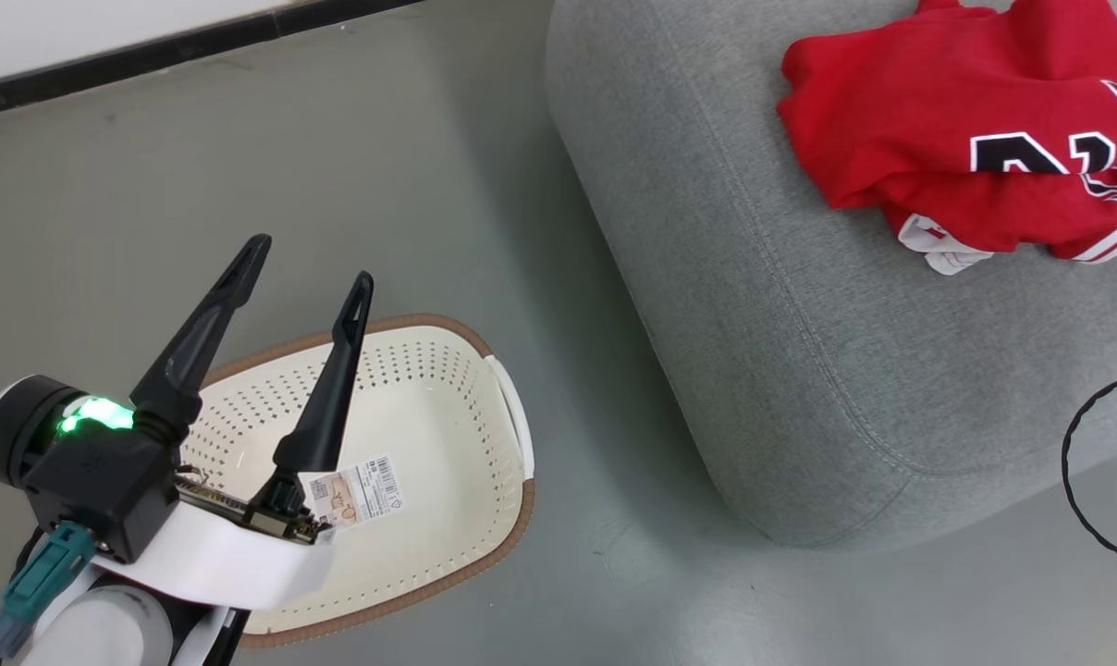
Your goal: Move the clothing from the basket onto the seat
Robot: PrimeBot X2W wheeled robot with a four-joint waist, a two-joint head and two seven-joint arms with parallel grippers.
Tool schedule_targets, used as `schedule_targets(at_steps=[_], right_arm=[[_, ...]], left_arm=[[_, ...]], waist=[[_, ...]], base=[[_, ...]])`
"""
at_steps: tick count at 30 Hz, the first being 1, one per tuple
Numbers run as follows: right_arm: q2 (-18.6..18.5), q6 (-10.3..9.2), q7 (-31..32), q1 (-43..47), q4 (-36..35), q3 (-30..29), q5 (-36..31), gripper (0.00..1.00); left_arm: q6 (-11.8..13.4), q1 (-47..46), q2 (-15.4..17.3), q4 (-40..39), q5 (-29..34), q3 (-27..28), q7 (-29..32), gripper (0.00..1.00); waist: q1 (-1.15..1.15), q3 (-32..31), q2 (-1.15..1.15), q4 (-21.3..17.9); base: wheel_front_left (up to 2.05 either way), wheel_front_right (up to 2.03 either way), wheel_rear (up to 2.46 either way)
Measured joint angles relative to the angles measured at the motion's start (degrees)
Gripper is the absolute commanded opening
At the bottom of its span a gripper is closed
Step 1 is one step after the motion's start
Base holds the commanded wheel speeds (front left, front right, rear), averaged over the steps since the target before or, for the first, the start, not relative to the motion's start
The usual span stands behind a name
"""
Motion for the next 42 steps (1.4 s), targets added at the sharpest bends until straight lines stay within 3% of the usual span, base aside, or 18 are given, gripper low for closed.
schedule_targets(at_steps=[11,19,29,42], right_arm=[[-1.6,0.0,-2.1,2.0,-9.9,2.6,-0.9,1.0],[-1.0,0.0,-2.5,1.1,-16.8,4.9,-3.6,1.0],[2.7,0.0,-2.6,-1.5,-24.6,8.4,-8.3,1.0],[9.4,0.0,-2.7,1.2,-31.5,14.2,-15.8,1.0]], left_arm=[[1.2,1.0,-1.6,2.4,-0.5,1.0,-3.4,1.0],[3.4,3.2,-2.6,5.5,-1.1,3.3,-6.4,1.0],[7.7,6.0,-4.8,9.5,-1.6,6.9,-8.0,1.0],[10.5,11.3,-7.9,14.3,-2.5,8.3,-9.3,1.0]], waist=[[0.0,-1.8,0.0,-1.5],[0.0,-4.2,0.0,-0.7],[0.0,-7.8,0.0,2.6],[0.0,-13.1,0.0,8.1]], base=[[0.0,0.0,0.0],[0.0,0.0,0.0],[0.0,0.0,0.0],[0.0,0.0,0.0]])
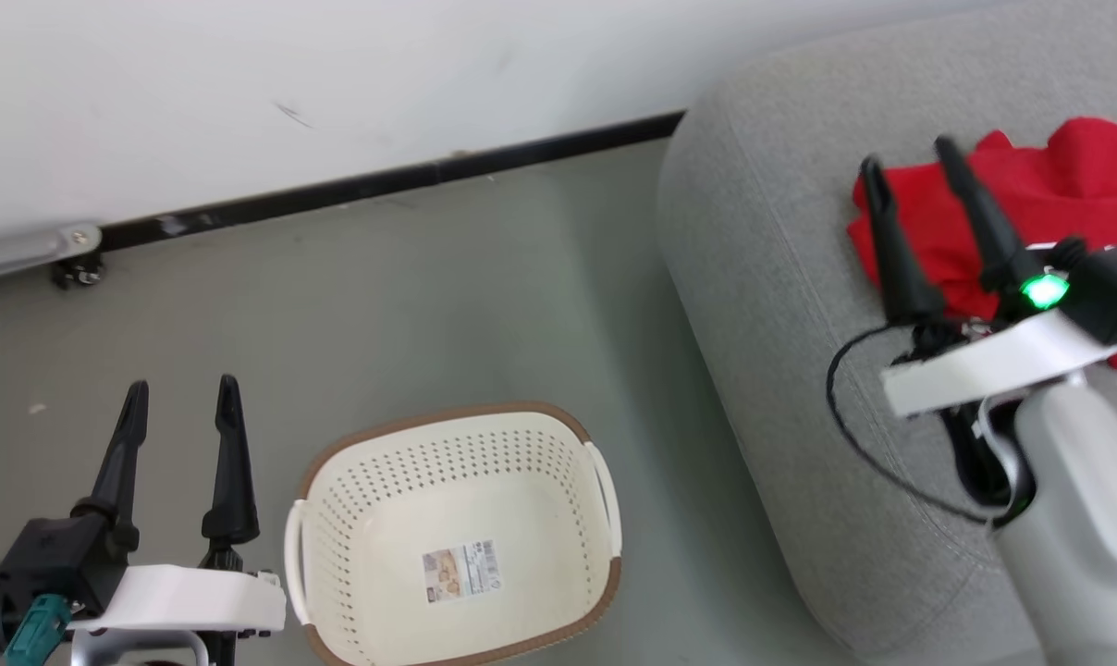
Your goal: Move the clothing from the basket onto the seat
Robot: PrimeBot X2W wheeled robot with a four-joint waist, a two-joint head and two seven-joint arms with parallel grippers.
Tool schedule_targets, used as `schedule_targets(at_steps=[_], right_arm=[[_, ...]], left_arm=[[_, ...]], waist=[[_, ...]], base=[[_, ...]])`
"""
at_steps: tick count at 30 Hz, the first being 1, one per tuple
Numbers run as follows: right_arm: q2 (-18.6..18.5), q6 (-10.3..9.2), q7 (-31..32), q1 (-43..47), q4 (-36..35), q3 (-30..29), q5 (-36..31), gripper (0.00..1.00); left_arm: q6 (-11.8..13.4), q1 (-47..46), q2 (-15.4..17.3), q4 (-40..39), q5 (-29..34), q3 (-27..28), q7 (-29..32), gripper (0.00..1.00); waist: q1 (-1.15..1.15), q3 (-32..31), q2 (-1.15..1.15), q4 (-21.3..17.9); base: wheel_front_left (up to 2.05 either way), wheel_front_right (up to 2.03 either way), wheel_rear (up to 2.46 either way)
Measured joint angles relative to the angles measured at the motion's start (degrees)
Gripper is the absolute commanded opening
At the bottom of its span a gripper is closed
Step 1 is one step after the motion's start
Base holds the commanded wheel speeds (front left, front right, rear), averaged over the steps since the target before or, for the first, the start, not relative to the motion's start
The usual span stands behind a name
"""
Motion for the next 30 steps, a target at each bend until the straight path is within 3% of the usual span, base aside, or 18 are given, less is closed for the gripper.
schedule_targets(at_steps=[10,30], right_arm=[[4.6,0.0,0.0,8.8,-1.1,0.2,-3.4,1.0],[10.4,0.0,0.4,23.8,-1.2,-3.3,-9.4,1.0]], left_arm=[[1.0,2.0,-2.2,2.1,0.3,-0.4,-0.5,1.0],[0.0,4.9,-5.4,5.5,2.6,-5.0,-0.6,1.0]], waist=[[0.0,-4.3,0.0,3.7],[0.0,-11.4,0.0,7.8]], base=[[0.0,0.0,0.0],[0.0,0.0,0.0]])
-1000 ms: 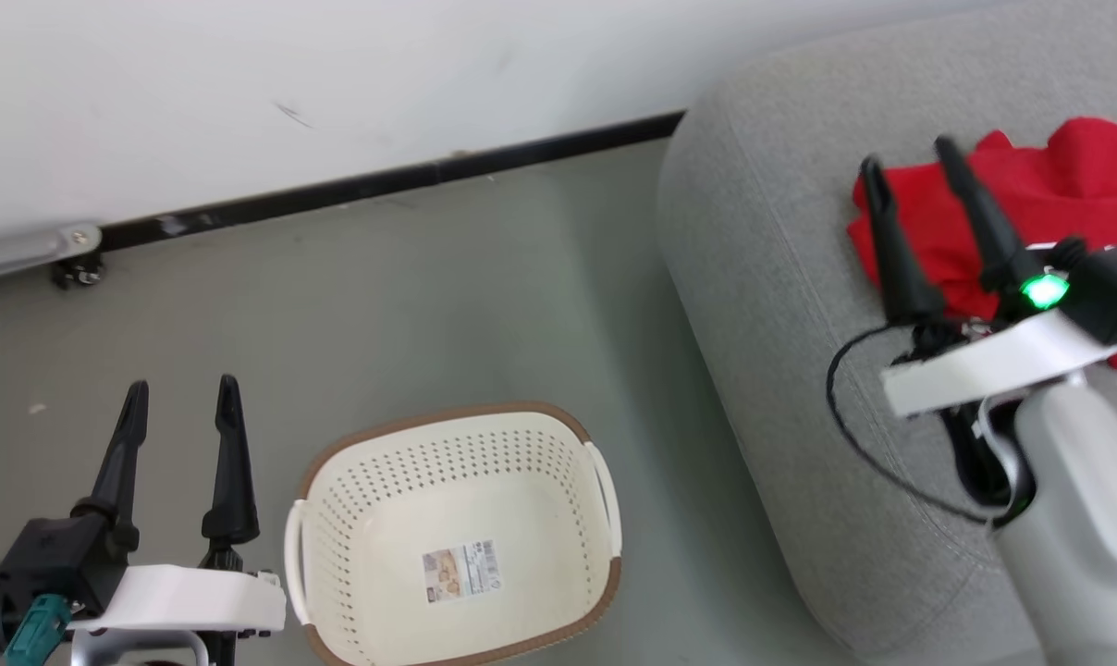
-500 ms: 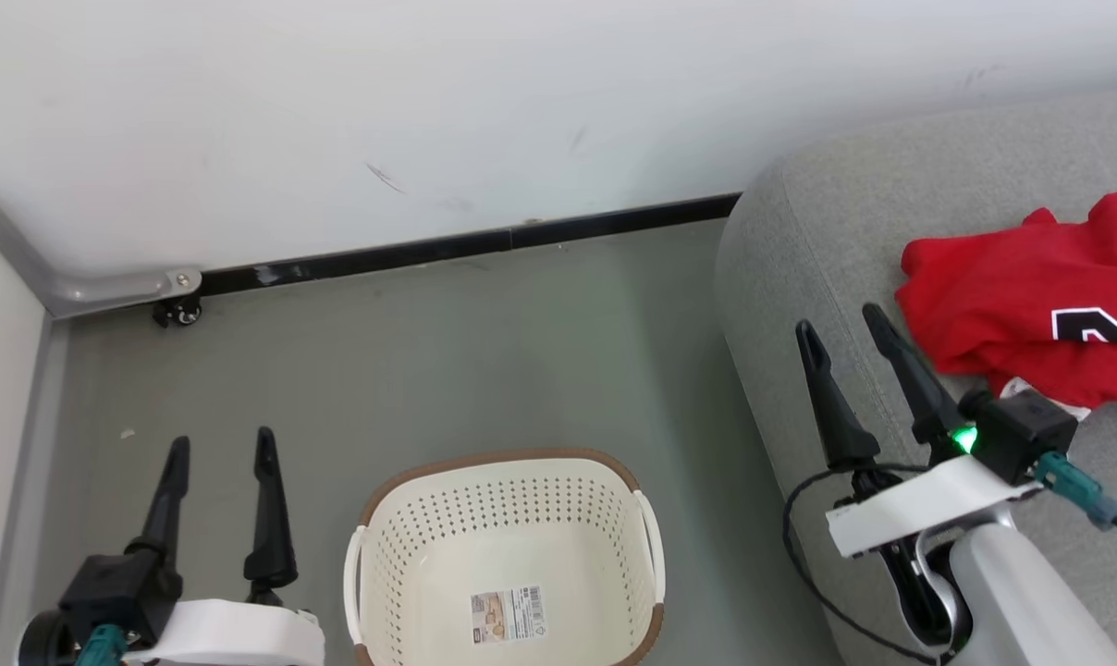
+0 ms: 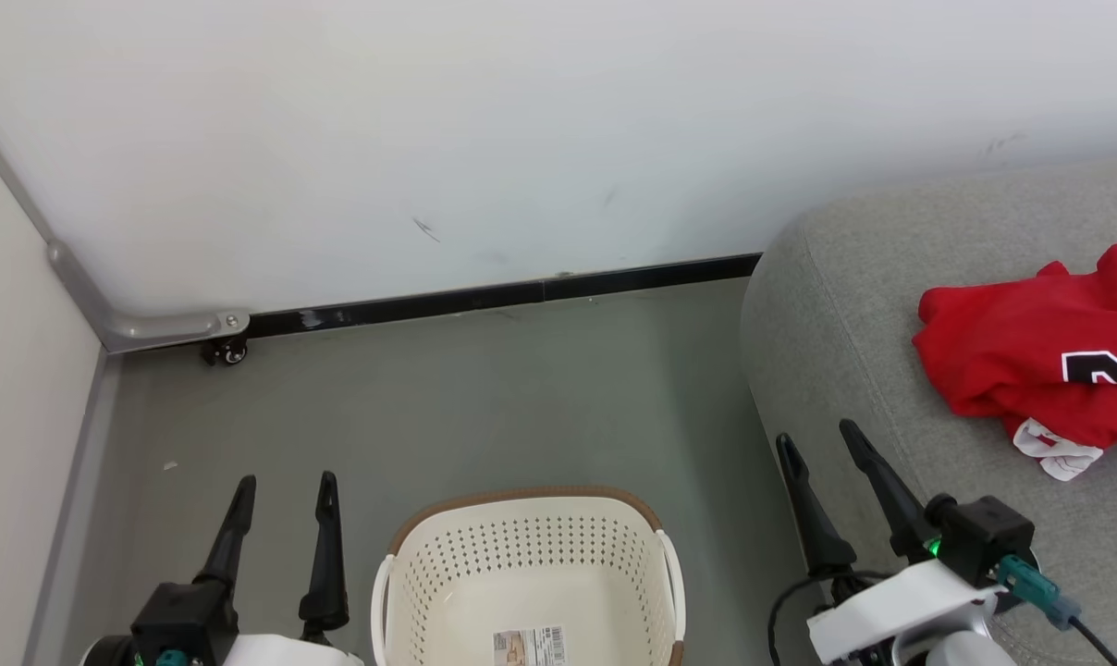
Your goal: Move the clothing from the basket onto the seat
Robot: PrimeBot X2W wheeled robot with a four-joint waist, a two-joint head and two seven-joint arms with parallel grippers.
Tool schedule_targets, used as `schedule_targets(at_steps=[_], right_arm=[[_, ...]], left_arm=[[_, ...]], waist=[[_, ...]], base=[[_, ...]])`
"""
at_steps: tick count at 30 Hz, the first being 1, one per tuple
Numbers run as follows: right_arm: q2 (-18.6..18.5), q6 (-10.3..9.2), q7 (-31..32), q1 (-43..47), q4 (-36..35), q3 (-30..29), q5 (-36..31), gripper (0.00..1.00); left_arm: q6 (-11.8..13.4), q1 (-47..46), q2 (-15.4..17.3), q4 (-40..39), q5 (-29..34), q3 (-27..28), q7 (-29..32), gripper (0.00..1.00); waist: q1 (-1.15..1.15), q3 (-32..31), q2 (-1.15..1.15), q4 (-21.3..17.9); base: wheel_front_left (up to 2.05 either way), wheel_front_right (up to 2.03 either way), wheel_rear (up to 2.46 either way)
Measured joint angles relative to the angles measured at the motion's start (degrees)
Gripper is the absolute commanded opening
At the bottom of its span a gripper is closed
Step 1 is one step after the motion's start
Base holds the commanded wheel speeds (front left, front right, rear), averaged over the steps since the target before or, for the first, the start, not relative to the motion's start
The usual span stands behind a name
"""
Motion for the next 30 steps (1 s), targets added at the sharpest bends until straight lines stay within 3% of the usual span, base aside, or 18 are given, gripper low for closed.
schedule_targets(at_steps=[8,30], right_arm=[[1.3,0.0,1.5,3.6,-0.5,-1.7,-3.1,1.0],[2.4,0.0,4.4,6.7,-4.8,-3.6,-5.9,1.0]], left_arm=[[-1.6,0.6,0.1,2.3,0.1,-1.7,0.0,1.0],[-1.3,0.3,-0.3,5.7,-0.7,1.4,0.0,1.0]], waist=[[0.0,-1.5,0.0,0.5],[0.0,-1.6,0.0,0.3]], base=[[0.0,0.0,0.0],[0.0,0.0,0.0]])
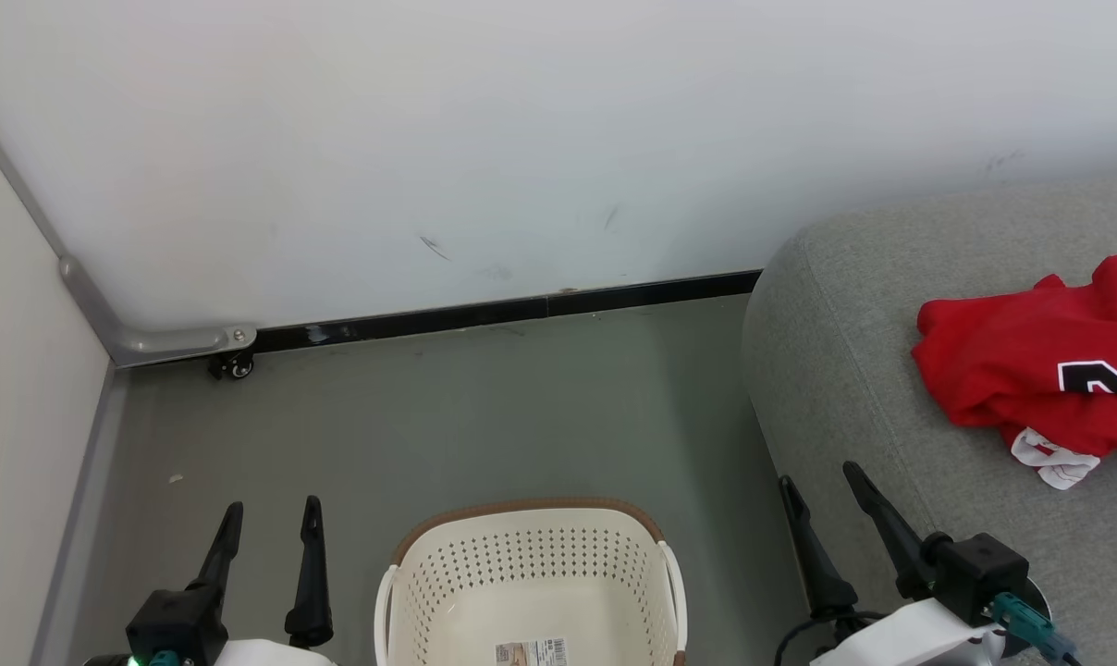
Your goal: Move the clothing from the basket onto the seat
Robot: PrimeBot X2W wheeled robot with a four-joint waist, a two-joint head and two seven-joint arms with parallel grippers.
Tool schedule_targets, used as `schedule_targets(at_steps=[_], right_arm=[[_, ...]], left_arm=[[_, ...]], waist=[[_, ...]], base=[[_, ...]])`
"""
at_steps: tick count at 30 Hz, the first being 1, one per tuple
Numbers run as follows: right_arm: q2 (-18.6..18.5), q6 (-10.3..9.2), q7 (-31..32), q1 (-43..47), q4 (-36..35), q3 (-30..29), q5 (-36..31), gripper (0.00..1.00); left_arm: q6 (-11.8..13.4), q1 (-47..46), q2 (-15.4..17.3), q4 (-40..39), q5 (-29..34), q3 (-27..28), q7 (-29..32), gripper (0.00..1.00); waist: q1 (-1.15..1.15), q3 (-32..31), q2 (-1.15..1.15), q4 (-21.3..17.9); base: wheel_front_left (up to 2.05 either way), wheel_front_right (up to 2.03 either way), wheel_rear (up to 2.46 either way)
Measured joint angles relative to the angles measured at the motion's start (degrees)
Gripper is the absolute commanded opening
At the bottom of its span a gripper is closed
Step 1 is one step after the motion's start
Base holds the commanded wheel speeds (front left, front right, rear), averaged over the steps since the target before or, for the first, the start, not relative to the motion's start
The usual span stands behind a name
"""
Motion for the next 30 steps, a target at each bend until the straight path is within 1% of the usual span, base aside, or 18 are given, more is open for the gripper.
schedule_targets(at_steps=[7,11,19,26,30], right_arm=[[0.1,0.0,0.7,0.2,-0.9,-0.1,-0.9,1.0],[0.1,0.0,1.0,0.6,-1.4,-0.2,-1.0,1.0],[0.2,0.0,1.0,1.4,-2.3,-0.9,-0.6,1.0],[0.2,0.0,1.0,1.4,-2.6,-1.0,-0.2,1.0],[0.2,0.0,1.0,1.9,-2.8,-1.2,0.2,1.0]], left_arm=[[0.0,-0.1,0.0,0.6,0.0,0.3,0.0,1.0],[0.0,-0.1,0.6,0.7,0.4,-0.1,0.0,1.0],[0.0,-0.1,0.2,0.7,0.7,-1.0,0.0,1.0],[-0.7,-0.4,0.2,1.2,0.7,-1.2,0.0,1.0],[-0.7,-0.4,0.2,1.3,0.7,-1.4,0.0,1.0]], waist=[[0.0,0.0,0.0,-0.1],[0.0,0.0,0.0,-0.2],[0.0,0.0,0.0,-0.6],[0.0,0.1,0.0,-0.8],[0.0,0.1,0.0,-0.8]], base=[[0.0,0.0,0.0],[0.0,0.0,0.0],[0.0,0.0,0.0],[0.0,0.0,0.0],[0.0,0.0,0.0]])
